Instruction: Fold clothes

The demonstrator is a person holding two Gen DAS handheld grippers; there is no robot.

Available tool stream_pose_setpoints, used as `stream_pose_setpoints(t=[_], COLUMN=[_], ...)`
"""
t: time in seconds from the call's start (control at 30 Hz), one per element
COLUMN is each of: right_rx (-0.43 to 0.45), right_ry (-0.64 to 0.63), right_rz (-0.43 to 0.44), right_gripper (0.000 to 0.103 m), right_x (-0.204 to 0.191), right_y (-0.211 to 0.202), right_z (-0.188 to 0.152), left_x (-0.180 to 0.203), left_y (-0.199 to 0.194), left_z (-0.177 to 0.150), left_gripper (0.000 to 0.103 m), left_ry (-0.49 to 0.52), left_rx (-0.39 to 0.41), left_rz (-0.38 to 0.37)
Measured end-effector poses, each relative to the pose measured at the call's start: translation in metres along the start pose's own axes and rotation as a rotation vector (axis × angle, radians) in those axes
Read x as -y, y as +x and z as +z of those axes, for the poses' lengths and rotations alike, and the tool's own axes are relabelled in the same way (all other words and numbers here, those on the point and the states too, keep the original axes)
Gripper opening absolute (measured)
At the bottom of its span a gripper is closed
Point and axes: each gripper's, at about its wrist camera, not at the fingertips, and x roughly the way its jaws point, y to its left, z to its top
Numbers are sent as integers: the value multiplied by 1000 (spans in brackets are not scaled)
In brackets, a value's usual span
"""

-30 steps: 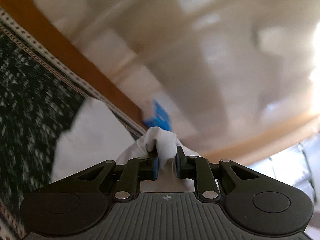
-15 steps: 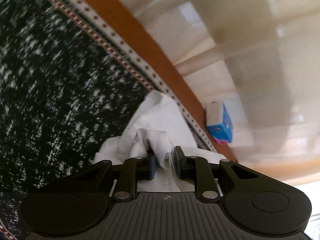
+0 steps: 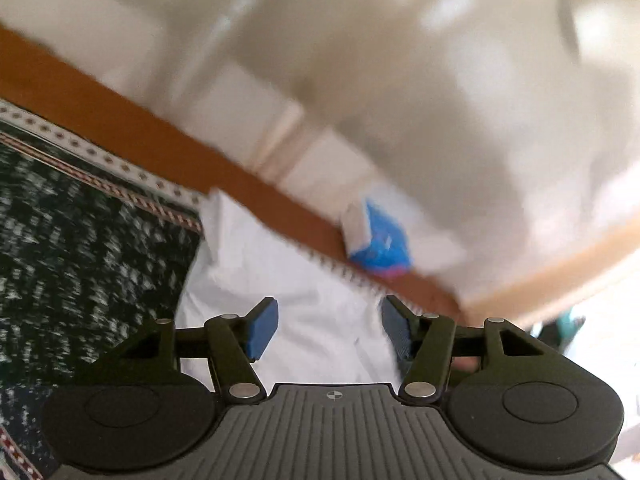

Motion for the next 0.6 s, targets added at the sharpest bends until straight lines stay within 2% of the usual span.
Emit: stream_pose_setpoints(t=[0.1, 0.13, 0.2, 0.23, 0.3, 0.37, 0.43, 0.5, 0.57, 0.6], right_rx=[-64, -72, -90, -101, -121, -117, -93, -44, 1, 13], right_ry=[-186, -267, -406, -419, -435, -395, -373, -387, -394, -397], right_rz=[-118, -193, -339, -402, -509, -503, -482, -457, -453, -464], right_gripper=[53, 53, 52, 50, 35, 34, 36, 47, 58, 59], right_x=[-16, -20, -24, -15, 2, 8, 2, -10, -18, -19], right_y=[28, 38, 57, 67, 84, 84, 71, 45, 17, 6], right_z=[-1, -5, -12, -12, -13, -8, -6, -10, -21, -30], left_x=[10, 13, 11, 9, 6, 6, 10, 11, 7, 2], left_y=[31, 42, 57, 63, 74, 67, 38, 4, -22, -29], left_z=[-14, -19, -24, -25, -26, -19, -19, -27, -43, -53], left_gripper=[71, 71, 71, 71, 71, 68, 70, 75, 78, 78], left_ry=[105, 140, 179, 186, 198, 171, 174, 205, 220, 211], left_rx=[-86, -114, -123, -124, -126, -123, -76, -31, -20, -31], left_rz=[82, 109, 161, 179, 215, 211, 184, 203, 224, 228])
